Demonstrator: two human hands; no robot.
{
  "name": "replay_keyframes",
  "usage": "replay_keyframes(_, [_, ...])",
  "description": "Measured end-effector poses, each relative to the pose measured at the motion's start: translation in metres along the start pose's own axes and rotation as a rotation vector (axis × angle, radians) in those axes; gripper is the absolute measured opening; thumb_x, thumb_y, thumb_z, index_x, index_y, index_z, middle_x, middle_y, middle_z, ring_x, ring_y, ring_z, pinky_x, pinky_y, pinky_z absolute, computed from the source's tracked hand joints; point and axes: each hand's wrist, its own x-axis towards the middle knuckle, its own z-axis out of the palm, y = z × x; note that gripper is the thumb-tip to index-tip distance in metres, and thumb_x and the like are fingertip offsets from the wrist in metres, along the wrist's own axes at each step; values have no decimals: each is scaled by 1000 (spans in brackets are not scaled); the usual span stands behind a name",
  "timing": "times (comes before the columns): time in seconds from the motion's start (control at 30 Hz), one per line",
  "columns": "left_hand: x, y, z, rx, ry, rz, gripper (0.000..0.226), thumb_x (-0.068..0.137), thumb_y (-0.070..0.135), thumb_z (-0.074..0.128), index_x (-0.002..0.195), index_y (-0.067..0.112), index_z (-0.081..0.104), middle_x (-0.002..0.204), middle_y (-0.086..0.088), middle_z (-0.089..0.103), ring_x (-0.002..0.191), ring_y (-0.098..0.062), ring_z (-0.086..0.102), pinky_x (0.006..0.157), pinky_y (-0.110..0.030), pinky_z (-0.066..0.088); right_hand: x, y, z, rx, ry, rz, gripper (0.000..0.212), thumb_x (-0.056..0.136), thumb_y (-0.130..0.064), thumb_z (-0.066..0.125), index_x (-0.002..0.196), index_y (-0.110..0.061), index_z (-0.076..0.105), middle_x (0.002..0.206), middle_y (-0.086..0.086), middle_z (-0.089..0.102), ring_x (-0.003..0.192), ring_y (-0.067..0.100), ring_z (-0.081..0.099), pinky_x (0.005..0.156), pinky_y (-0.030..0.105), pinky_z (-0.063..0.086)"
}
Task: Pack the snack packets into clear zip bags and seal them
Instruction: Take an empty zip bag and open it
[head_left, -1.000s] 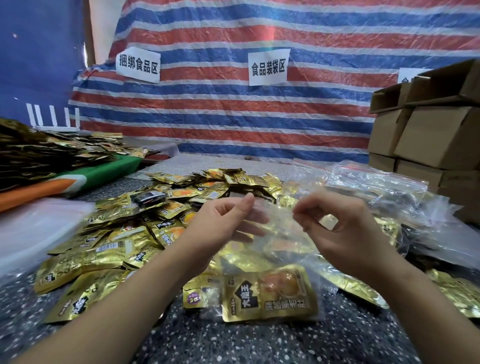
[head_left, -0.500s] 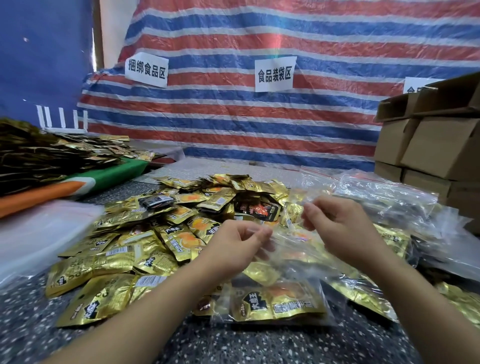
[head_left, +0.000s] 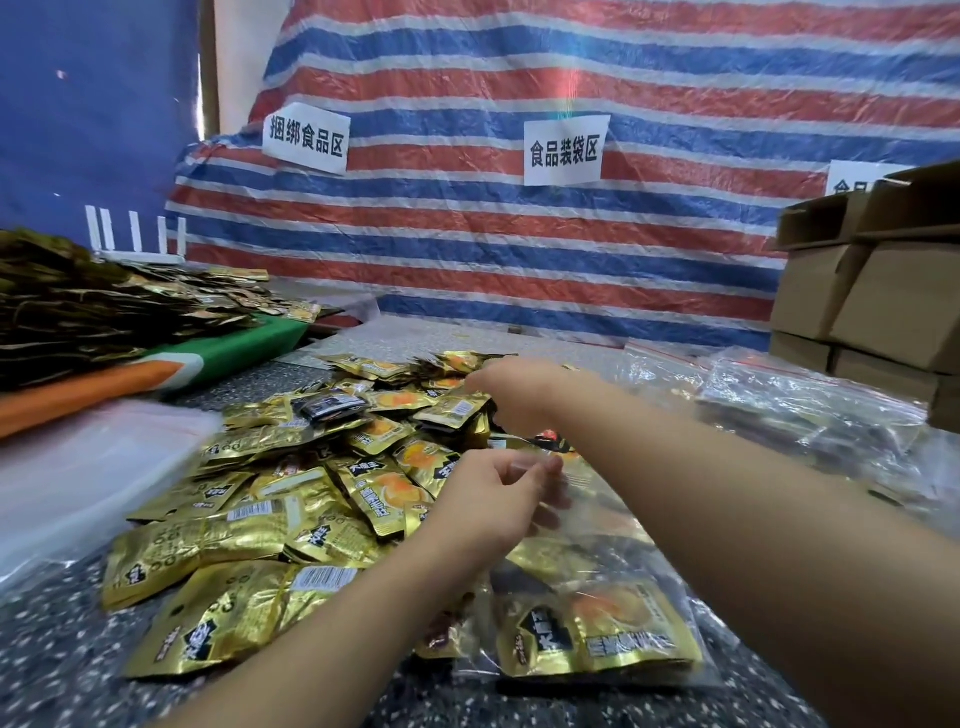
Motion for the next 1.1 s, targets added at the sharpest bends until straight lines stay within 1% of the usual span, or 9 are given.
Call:
replay_keyframes(0.17, [3,-4,0,17,9,-58,30,104,17,46,95,1,70,74,-1,70,56,-10,64,51,-15,48,30,-14,13,-250,-73,-96,78,84,-7,59,154,-24,28,152,8,39,141,30,33,111,46,31])
replay_keyframes(0.23, [4,-5,-1,41,32,-86,33,105,16,44,88,3,70,67,3,68,52,-7,62,48,-14,45,36,-16,19,-273,-118,-94,77,85,-6,58,154,-22,28,154,9,37,144,30,29,118,52,21])
replay_keyframes(0.33, [5,-8,-3,67,40,-111,36,104,15,44,77,9,66,63,3,67,48,-5,61,46,-13,44,39,-17,28,-221,-131,-85,68,85,-2,54,148,-21,38,145,7,50,138,29,39,119,55,12])
replay_keyframes(0.4, [5,-10,-4,95,31,-113,35,103,14,44,84,3,69,73,-5,72,54,-10,63,48,-14,45,39,-20,29,-187,-95,-108,55,88,-7,53,141,-22,47,136,5,58,132,29,46,119,56,9])
replay_keyframes(0.53, [5,-12,-4,105,8,-113,29,102,18,48,83,13,70,73,3,72,58,-11,66,58,-21,49,29,-23,27,-24,68,-149,29,100,-29,48,126,-23,60,118,1,68,114,26,57,115,53,20])
replay_keyframes(0.67, [4,-9,-3,85,-31,-110,25,100,28,55,83,16,70,73,4,74,61,-12,68,63,-25,50,9,-23,16,535,351,-57,20,102,-26,49,116,-20,61,99,1,70,89,25,66,83,43,53])
replay_keyframes(0.77, [4,-5,-3,59,-53,-102,27,100,29,53,82,16,68,75,3,73,61,-12,66,58,-22,49,-10,-18,-5,1099,526,119,10,102,-29,51,105,-24,59,96,-5,70,85,14,70,61,22,57])
replay_keyframes(0.93, [2,-3,-7,130,-96,-87,27,102,32,48,89,18,66,79,5,73,66,-5,66,65,-21,52,-68,14,-22,1850,672,366,20,102,-31,51,109,-13,57,103,10,73,89,23,74,69,38,62])
replay_keyframes(1.1, [-1,-1,-10,223,-120,-50,27,99,30,52,82,18,70,75,5,73,65,2,67,59,-11,49,-135,39,1,2140,558,516,34,98,-27,55,120,-1,59,89,13,75,67,16,73,54,23,57])
